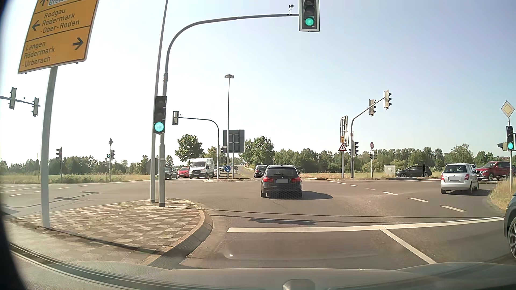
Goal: Follow the waypoints while adhering to traffic rules and regulations
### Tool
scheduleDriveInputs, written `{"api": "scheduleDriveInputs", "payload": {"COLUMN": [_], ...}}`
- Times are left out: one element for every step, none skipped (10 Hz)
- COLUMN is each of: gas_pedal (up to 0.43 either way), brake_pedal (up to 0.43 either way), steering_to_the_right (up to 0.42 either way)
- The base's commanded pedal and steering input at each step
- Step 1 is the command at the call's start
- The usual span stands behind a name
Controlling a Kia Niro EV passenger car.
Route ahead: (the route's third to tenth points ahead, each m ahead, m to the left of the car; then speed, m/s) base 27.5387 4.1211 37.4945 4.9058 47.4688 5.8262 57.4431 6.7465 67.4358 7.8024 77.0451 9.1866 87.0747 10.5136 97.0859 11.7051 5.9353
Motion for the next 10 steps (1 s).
{"api": "scheduleDriveInputs", "payload": {"gas_pedal": [0.339, 0.339, 0.339, 0.339, 0.339, 0.339, 0.339, 0.339, 0.339, 0.339], "brake_pedal": [0.018, 0.018, 0.018, 0.018, 0.018, 0.018, 0.018, 0.018, 0.018, 0.018], "steering_to_the_right": [0.010, 0.010, 0.010, 0.009, 0.008, 0.007, 0.004, 0.000, -0.003, -0.004]}}
